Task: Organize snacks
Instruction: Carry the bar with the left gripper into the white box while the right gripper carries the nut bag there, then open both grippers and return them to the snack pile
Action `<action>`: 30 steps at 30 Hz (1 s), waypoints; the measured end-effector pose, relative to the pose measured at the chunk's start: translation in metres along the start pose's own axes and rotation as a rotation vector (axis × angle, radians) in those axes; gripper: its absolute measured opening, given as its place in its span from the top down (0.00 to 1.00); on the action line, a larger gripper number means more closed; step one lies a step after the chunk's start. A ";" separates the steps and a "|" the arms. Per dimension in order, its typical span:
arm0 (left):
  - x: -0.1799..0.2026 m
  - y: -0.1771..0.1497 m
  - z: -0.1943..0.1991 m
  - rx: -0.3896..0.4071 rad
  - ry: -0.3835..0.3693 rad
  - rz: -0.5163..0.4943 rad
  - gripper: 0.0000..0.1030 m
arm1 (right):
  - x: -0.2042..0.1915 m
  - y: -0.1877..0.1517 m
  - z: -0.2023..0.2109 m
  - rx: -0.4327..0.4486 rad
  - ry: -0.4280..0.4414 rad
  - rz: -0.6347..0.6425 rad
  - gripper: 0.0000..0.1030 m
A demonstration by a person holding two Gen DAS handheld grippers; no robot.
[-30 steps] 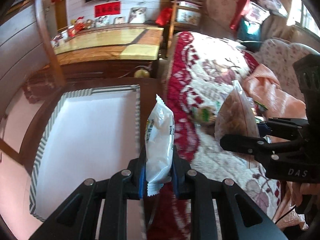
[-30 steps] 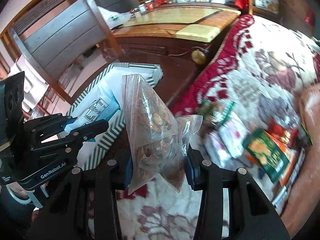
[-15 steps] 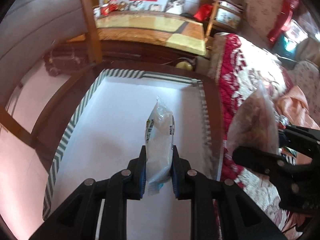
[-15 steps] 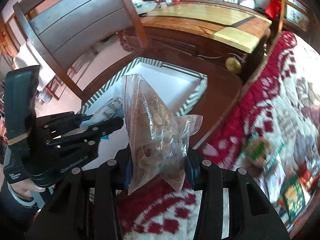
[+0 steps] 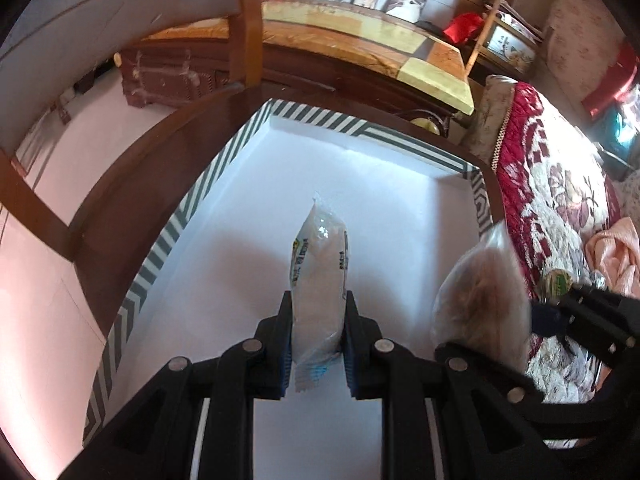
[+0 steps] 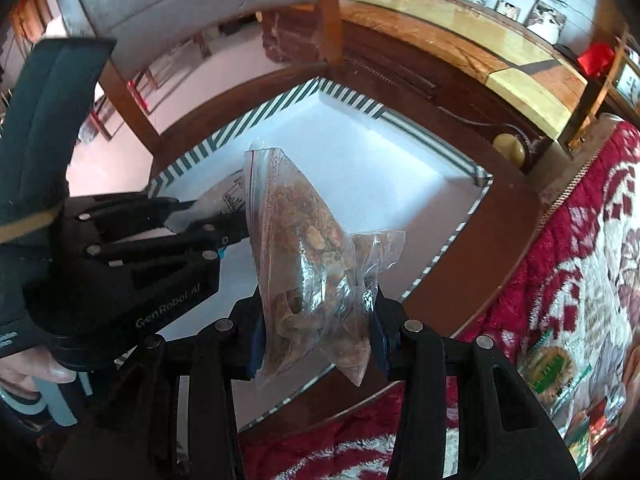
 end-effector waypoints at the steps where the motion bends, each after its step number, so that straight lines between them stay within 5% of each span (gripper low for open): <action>1: -0.002 0.000 -0.001 -0.003 0.003 0.011 0.78 | -0.002 0.000 -0.003 -0.009 0.003 0.005 0.60; 7: -0.015 0.001 -0.005 -0.021 0.043 0.061 0.76 | -0.004 -0.001 -0.013 -0.034 -0.001 0.011 0.51; 9: -0.020 0.001 -0.005 -0.022 0.052 0.078 0.64 | -0.006 -0.002 -0.014 -0.045 0.034 -0.005 0.42; 11: -0.025 0.002 -0.001 -0.009 0.052 0.104 0.36 | -0.008 -0.004 -0.013 -0.047 0.069 -0.016 0.40; 22: 0.001 -0.008 0.032 0.072 0.045 0.053 0.19 | 0.001 -0.033 0.029 0.071 0.168 -0.162 0.40; 30: 0.058 -0.024 0.055 0.106 -0.008 -0.054 0.15 | 0.027 -0.072 0.070 0.168 0.128 -0.266 0.40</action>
Point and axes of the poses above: each gripper's, at about its wrist camera, not at the fingertips, and z roughly against the way its jaws point, x to its right, y to its top, the point moved 5 cm from there along -z, roughly the way its jaws point, and after that the axes turned 5 degrees about y, right-handed, at the moved point
